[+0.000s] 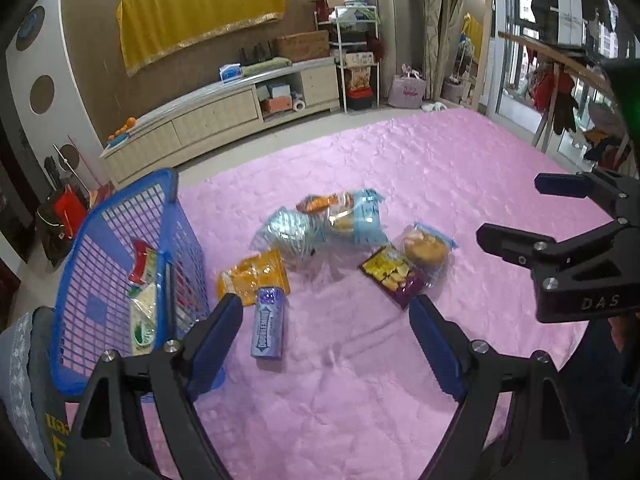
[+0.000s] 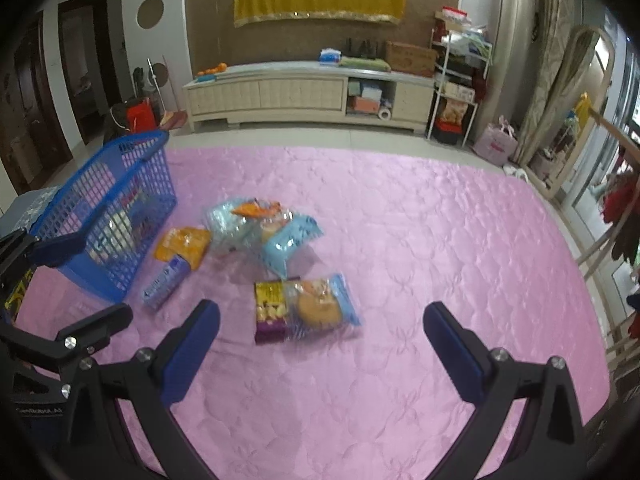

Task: Organize snacks
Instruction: 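Move both grippers back over the remaining snacks on the mat, then grasp the purple Doublemint can with the left gripper and lift it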

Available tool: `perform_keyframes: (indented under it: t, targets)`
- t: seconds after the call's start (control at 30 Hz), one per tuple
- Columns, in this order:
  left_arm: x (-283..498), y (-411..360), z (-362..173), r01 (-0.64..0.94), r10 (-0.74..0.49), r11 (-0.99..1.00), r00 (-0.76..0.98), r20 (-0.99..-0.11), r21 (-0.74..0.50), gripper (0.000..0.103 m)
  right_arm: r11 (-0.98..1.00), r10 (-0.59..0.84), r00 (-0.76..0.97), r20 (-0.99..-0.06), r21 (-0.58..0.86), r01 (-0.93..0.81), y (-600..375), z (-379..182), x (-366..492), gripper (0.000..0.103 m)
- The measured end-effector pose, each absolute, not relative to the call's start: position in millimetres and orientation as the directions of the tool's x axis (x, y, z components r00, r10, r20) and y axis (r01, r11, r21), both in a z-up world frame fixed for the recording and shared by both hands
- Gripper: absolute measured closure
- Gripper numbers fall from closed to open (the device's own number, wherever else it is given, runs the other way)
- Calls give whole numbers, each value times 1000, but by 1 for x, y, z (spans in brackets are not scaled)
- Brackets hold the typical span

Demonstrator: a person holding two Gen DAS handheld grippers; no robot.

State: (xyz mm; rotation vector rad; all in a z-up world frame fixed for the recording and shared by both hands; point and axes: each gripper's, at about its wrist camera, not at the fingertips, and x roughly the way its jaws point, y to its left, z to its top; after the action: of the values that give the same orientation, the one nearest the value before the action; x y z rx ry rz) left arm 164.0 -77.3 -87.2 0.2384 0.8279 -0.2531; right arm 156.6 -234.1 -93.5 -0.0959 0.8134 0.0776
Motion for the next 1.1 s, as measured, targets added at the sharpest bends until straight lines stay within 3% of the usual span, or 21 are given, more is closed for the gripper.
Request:
perform_keyframes:
  t: [0.1,0.23,0.77,1.1]
  targets:
    - [170,-79,-102,312,-110,942,638,-762,126,21,992,23,676,-737,-65,-104,-236,-104,157,0]
    - [180,-79,-121,300,-90,945,616,-783,127,32,993,11,671,-741,-69,-92,-237,-122,161,0]
    - [229,-62,-182,222,81,941,585,-807,256,38,988,45,580,-813,-50,-146,-213,-173,207,0]
    - [260,-40,-201,158,22,980,511,-859,119,43,988,48,562,-826,-43,-147,-215,-181,217,0]
